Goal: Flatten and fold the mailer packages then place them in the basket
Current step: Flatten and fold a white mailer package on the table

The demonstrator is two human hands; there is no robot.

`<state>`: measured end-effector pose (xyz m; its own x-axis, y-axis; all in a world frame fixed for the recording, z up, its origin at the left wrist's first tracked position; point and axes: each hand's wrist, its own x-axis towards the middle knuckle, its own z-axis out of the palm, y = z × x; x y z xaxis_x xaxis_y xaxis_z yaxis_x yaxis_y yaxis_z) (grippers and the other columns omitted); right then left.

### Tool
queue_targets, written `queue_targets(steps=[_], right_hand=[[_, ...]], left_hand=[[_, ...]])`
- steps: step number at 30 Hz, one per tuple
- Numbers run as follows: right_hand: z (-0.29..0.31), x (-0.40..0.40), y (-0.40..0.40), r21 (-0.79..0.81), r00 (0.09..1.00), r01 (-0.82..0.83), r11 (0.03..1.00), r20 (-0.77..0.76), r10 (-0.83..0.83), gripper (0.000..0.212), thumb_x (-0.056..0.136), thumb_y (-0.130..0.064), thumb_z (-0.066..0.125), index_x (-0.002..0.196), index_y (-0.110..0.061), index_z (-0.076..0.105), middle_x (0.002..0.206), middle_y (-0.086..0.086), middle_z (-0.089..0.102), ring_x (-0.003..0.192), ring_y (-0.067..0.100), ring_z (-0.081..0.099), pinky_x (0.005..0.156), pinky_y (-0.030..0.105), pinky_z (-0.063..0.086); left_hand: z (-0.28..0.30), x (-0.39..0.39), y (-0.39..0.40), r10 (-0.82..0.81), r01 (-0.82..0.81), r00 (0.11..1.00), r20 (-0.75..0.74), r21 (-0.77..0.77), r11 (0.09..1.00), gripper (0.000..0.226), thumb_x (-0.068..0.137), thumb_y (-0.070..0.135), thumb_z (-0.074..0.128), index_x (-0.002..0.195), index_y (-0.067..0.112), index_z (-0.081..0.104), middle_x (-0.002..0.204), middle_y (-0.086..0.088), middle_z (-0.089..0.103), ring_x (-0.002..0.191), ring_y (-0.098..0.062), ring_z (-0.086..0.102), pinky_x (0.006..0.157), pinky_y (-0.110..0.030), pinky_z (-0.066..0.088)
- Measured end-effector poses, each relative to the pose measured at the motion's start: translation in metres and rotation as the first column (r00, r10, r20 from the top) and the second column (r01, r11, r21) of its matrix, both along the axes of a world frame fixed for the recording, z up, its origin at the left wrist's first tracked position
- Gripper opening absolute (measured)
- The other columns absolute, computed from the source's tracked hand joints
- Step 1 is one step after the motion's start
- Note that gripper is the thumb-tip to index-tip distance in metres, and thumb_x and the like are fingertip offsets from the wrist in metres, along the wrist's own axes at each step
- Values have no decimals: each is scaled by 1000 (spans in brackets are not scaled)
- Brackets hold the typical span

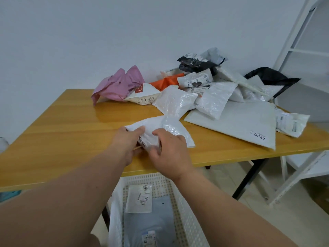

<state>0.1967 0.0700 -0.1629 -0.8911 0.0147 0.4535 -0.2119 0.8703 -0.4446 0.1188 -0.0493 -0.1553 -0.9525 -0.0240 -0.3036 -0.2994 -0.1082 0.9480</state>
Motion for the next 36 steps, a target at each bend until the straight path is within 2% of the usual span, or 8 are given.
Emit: queue_targets(steps=[4,10,15,22,25,29,32,36], right_hand=[[2,-6,3,-121,976,159,980,-128,-175,28,91,-31,52,116,-17,56,104,-3,59,98,19,53,91,40,40],[-2,-22,13,-5,956,254,967,150,-250,54,100,-39,37,151,-29,26,157,1,25,140,27,24,113,46,26],[-19,-25,13,42,933,165,985,316,-170,50,102,-39,40,149,-26,31,147,1,39,128,28,38,106,42,36],[-17,-28,17,144,931,217,965,267,-249,29,99,-40,45,125,-27,49,125,-2,52,111,23,48,96,40,39],[-16,-27,17,81,920,306,949,232,-317,28,97,-44,44,116,-26,53,116,-4,54,107,20,53,97,41,37],[-13,-23,13,27,927,323,946,195,-322,25,94,-45,43,105,-25,54,105,-6,54,102,18,54,96,40,32],[-10,-22,10,18,942,311,950,126,-311,33,93,-51,43,113,-26,53,114,-6,51,111,17,45,100,41,29],[-8,-26,10,80,939,283,956,180,-293,20,100,-40,42,107,-27,55,113,-7,52,109,17,48,99,39,25]], left_hand=[[-2,-6,-23,-1,-2,999,-50,-57,998,34,88,20,72,116,13,54,104,-7,66,84,-21,65,62,-34,54],[1,-11,-38,-113,102,989,-91,-111,988,36,89,15,71,121,15,55,105,-5,67,92,-22,67,77,-40,58],[-2,-18,-49,-103,3,975,-196,-452,892,55,89,26,70,138,20,45,125,-1,57,104,-23,55,83,-37,47],[-7,-19,-53,-8,-97,980,-201,-509,855,76,83,46,72,145,26,33,124,-5,58,106,-29,59,93,-48,51],[5,-8,-52,-92,59,995,-39,-513,856,84,80,70,59,143,21,34,120,-6,59,97,-28,63,76,-38,54],[13,4,-53,-473,477,872,128,-437,763,41,84,34,76,116,21,54,82,-7,65,59,-15,59,53,-26,49],[11,1,-56,-451,435,892,44,-359,826,31,86,4,71,110,20,58,81,-10,66,62,-16,58,54,-25,49],[8,-1,-60,-367,362,930,27,-245,899,11,91,3,63,100,8,65,78,-10,64,65,-17,55,64,-29,49]])
